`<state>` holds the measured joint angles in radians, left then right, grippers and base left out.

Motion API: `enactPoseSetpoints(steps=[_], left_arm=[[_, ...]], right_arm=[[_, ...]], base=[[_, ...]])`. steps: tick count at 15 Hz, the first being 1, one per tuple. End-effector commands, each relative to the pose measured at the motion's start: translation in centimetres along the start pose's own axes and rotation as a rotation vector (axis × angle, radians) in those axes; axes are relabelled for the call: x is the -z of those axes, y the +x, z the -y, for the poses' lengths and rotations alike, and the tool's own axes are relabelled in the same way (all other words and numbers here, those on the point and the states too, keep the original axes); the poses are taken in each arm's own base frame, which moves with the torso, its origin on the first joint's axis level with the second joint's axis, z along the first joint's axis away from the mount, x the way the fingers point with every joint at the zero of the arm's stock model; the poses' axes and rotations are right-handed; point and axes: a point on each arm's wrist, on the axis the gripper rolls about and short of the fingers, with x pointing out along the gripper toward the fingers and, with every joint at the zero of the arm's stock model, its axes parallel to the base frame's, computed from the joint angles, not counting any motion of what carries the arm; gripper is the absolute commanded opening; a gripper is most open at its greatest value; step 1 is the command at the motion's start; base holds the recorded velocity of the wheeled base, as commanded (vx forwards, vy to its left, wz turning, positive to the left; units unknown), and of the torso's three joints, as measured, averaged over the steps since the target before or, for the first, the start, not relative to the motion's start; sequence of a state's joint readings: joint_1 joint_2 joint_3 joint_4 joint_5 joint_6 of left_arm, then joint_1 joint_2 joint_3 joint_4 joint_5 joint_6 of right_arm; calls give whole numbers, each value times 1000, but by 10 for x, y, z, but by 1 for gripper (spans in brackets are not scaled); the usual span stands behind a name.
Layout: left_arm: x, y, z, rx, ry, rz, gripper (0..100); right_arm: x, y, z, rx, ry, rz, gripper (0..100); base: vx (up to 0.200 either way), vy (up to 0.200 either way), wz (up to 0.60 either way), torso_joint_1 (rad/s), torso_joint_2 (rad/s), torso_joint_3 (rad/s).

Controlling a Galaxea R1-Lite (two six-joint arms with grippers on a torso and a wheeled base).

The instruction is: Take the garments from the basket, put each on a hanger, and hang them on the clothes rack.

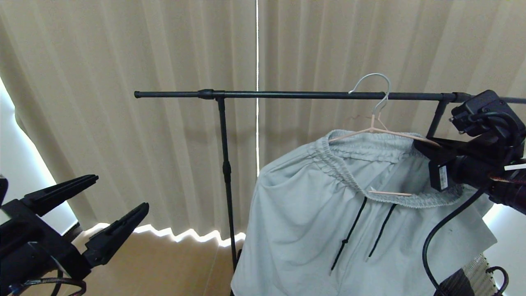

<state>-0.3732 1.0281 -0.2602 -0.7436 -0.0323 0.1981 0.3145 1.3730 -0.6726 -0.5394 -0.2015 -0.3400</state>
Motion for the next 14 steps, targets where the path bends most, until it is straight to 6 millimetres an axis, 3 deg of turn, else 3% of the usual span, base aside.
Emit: enactPoseSetpoints(steps=[1, 4, 14], left_arm=[[0, 1, 0, -2, 0, -2, 100], [0, 1, 0, -3, -2, -4, 100], [1, -1, 0, -3, 1, -4, 100]], right_arm=[[1, 0, -1, -3, 0, -4, 0], [2, 0, -1, -4, -1, -6, 0], [3, -4, -1, -3, 0, -4, 0]], base=[[0, 0, 0, 0, 0, 0], [0, 0, 0, 0, 0, 0], [200, 0, 0, 4, 1, 5]])
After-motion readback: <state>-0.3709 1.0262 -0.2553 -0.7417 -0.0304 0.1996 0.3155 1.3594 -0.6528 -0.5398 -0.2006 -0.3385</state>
